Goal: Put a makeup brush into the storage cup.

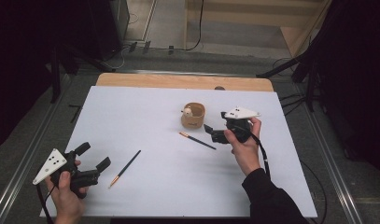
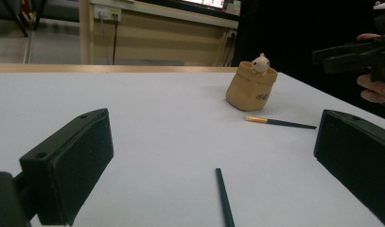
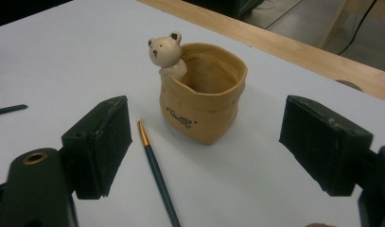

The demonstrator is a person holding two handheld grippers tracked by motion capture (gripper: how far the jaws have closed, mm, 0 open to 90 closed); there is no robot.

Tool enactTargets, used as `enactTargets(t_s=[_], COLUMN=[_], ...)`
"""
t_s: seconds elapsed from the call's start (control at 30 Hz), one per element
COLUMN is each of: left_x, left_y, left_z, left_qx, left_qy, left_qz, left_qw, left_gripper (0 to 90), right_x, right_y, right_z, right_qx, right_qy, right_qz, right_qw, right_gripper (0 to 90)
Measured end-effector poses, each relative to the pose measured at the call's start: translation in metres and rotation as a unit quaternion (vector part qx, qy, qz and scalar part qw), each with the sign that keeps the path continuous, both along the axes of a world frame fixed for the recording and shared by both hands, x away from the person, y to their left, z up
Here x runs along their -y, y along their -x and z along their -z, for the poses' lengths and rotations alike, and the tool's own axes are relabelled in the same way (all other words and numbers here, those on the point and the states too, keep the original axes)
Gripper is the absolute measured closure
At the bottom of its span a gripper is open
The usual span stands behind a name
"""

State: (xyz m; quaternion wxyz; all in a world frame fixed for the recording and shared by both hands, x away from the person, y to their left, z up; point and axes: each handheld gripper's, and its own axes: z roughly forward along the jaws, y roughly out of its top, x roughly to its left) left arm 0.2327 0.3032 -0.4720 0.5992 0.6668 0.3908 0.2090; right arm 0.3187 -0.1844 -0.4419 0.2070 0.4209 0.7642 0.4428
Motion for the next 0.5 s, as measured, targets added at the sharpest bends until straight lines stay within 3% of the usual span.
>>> enactTargets(t_s=[0.4, 0.5], left_x=[-0.001, -0.001], left_y=[0.0, 0.0], left_z=[0.0, 0.0], left_qx=[0.001, 0.0], left_qy=[0.001, 0.001], left_qz=[0.0, 0.0], left_qw=[1.0, 1.0], left_gripper=[0.0, 0.0], right_x=[-0.018, -0.024], right_y=[-0.013, -0.016], right_z=[0.004, 0.007], right_qx=[-0.021, -0.032], right_qy=[0.021, 0.034], right_qz=[-0.027, -0.041], right_qw=[0.9992, 0.9981], right_gripper=[21.3, 25.9])
